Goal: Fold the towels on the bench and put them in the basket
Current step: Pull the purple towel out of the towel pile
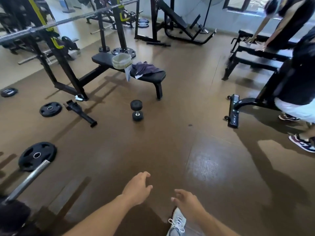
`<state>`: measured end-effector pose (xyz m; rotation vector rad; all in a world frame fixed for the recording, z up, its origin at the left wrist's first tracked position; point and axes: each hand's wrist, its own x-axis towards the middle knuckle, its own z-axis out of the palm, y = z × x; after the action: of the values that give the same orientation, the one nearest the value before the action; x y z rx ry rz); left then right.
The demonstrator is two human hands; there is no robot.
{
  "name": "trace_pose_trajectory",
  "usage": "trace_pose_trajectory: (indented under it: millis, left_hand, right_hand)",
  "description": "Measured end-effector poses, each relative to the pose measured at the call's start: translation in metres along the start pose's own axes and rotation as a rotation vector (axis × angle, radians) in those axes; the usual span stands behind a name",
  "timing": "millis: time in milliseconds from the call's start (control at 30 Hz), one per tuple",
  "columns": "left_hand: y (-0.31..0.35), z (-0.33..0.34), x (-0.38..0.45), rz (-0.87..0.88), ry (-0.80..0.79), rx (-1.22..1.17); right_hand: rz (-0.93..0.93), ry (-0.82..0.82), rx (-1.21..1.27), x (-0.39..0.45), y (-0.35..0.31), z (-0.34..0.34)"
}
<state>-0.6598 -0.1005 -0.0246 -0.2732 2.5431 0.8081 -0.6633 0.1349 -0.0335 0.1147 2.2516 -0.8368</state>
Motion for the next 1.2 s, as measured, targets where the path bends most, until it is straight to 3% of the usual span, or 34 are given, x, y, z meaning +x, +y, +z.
trace_pose_trajectory:
  millis: [300, 600, 800, 1100, 1200]
  left_hand:
    - [0.089, -0.052, 0.129, -0.111, 0.129, -0.152]
    - [0.102, -0.099, 0.261, -0.238, 0.167, -0.286]
    - [0.082, -0.165, 0.391, -0.262, 0.182, -0.34]
    - [0.08, -0.309, 0.558, -0.284, 0.281, -0.308]
    - [0.08, -0.34, 0.607, -0.291, 0.299, -0.33]
  right_hand:
    - [-0.041, 0.041, -0.023, 0.136, -0.03, -0.174]
    - [-0.025, -0.09, -0.053, 0.267, -0.078, -0.21]
    - [-0.047, -0.149, -0.199, 0.37, -0.167, -0.266]
    - [-0.068, -0.044, -0.093, 0.51, -0.311, -0.359]
    - [-0.098, -0.082, -0.114, 0.551, -0.347, -0.376]
